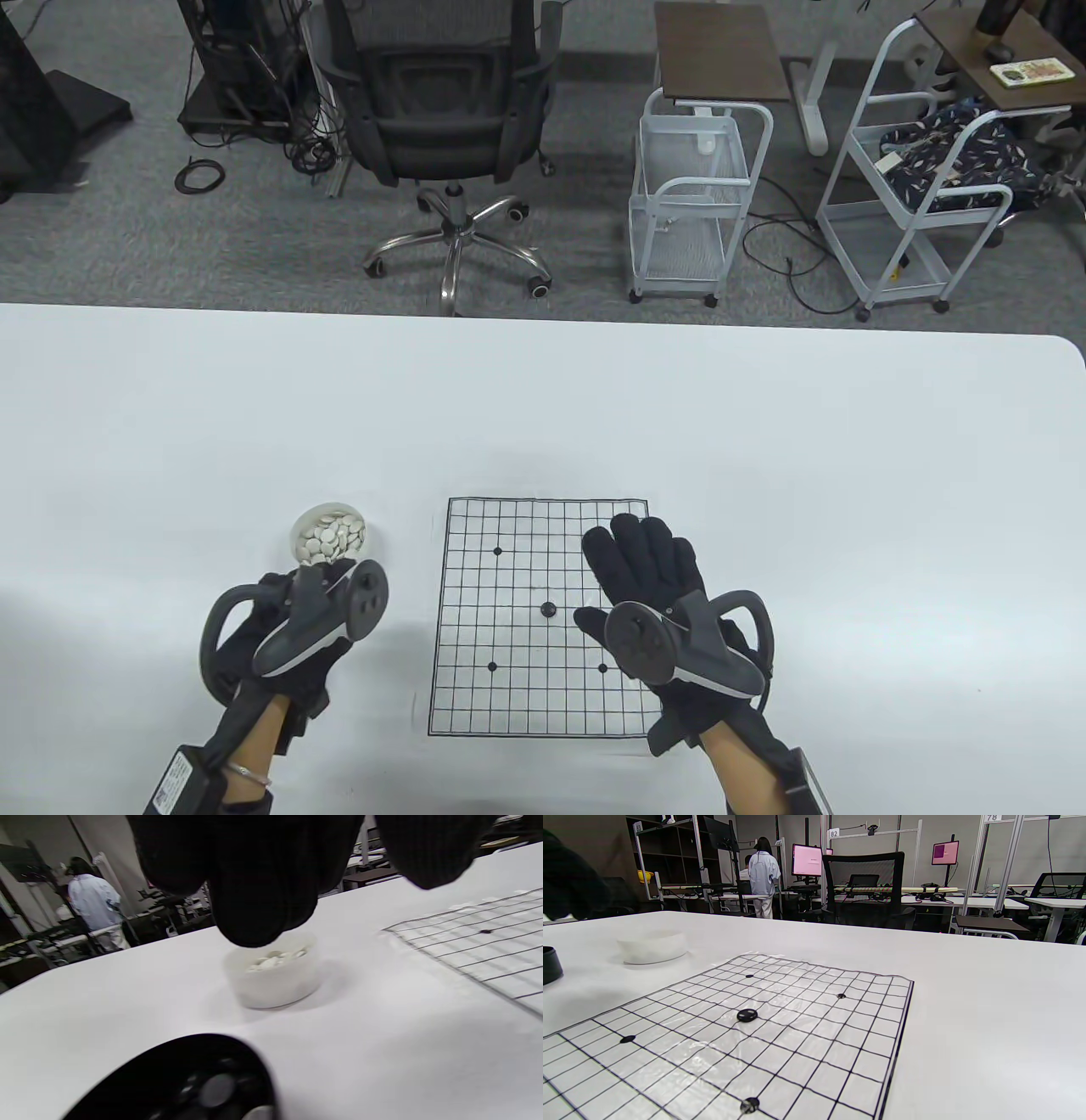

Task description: Place Go stones in plus sign pattern

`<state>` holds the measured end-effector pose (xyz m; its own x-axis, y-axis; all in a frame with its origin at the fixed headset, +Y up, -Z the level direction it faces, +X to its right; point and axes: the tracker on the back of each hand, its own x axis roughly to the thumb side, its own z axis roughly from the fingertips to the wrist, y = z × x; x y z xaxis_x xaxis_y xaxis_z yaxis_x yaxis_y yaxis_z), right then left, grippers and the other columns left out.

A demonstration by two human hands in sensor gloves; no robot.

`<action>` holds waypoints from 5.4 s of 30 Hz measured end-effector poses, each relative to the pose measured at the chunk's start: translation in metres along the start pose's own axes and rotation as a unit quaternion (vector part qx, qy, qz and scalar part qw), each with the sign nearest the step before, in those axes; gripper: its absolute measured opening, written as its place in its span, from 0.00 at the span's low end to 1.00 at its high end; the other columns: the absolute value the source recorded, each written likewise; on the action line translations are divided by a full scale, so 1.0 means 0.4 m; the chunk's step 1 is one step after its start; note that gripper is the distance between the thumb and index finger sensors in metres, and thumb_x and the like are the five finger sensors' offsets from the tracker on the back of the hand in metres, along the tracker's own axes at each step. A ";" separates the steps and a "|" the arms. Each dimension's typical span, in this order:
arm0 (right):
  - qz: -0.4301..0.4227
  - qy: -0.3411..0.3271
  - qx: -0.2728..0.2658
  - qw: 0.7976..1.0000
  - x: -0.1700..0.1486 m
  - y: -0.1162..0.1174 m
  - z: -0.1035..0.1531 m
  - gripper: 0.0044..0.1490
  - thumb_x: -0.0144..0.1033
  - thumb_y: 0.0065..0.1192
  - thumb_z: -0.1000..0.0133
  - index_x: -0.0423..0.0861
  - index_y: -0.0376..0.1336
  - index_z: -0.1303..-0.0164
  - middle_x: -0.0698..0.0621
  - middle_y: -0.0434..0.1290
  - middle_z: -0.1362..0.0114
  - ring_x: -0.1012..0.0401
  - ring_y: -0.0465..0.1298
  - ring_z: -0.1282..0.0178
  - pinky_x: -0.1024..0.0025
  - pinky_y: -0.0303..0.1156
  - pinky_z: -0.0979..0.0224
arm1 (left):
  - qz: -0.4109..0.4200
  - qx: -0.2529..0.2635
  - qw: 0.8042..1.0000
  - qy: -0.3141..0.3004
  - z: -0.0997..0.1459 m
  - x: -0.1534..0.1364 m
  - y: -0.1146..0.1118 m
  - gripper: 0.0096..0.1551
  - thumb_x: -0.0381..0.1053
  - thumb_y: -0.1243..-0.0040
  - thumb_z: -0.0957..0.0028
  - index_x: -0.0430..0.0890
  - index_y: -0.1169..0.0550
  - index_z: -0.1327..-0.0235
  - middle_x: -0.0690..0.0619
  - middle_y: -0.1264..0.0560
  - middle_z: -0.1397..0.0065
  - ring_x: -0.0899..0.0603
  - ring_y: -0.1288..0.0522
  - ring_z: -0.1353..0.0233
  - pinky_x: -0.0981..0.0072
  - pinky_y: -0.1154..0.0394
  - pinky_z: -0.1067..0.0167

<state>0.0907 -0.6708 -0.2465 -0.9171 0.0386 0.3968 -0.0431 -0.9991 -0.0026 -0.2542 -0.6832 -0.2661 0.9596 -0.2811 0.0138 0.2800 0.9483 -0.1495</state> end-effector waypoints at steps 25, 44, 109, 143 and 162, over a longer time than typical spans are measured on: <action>0.001 0.003 0.006 1.000 0.002 -0.002 -0.001 0.49 0.59 0.35 0.37 0.45 0.33 0.12 0.35 0.40 0.11 0.35 0.44 0.13 0.42 0.43 0.17 | -0.092 -0.170 0.978 0.073 -0.051 -0.067 -0.187 0.24 0.60 0.43 0.52 0.49 0.18 0.51 0.57 0.12 0.58 0.58 0.15 0.63 0.63 0.19 0.46; -0.007 0.008 0.001 1.000 -0.009 -0.008 0.000 0.49 0.59 0.35 0.37 0.45 0.33 0.12 0.35 0.41 0.11 0.35 0.44 0.13 0.42 0.44 0.17 | 0.176 0.011 0.978 -0.108 -0.021 0.079 0.029 0.23 0.59 0.55 0.44 0.59 0.24 0.39 0.60 0.18 0.37 0.53 0.17 0.38 0.50 0.28 0.28; -0.018 0.004 -0.002 1.000 -0.017 -0.020 0.008 0.49 0.60 0.36 0.37 0.45 0.34 0.12 0.35 0.42 0.11 0.35 0.46 0.13 0.42 0.45 0.18 | 0.145 -0.012 0.972 -0.183 -0.043 0.207 0.088 0.41 0.69 0.49 0.53 0.57 0.33 0.25 0.51 0.32 0.16 0.38 0.33 0.17 0.34 0.41 0.22; -0.013 0.016 0.012 1.000 -0.019 -0.019 0.003 0.49 0.59 0.36 0.37 0.45 0.34 0.12 0.35 0.42 0.11 0.35 0.46 0.13 0.42 0.45 0.18 | -0.091 -0.157 0.982 0.046 -0.023 -0.070 -0.182 0.28 0.62 0.38 0.59 0.50 0.17 0.50 0.56 0.11 0.58 0.60 0.16 0.68 0.64 0.18 0.47; -0.014 0.017 0.017 1.000 -0.022 -0.015 0.000 0.49 0.59 0.36 0.37 0.45 0.34 0.12 0.35 0.42 0.11 0.35 0.46 0.13 0.42 0.45 0.18 | -0.023 -0.117 0.992 0.029 0.000 -0.094 -0.157 0.23 0.58 0.46 0.51 0.51 0.16 0.52 0.57 0.10 0.57 0.59 0.13 0.67 0.64 0.17 0.48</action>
<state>0.0990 -0.6651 -0.2501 -0.9288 0.0674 0.3644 -0.0567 -0.9976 0.0400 -0.3080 -0.7321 -0.2573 0.9410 -0.3370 -0.0307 0.3015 0.8760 -0.3765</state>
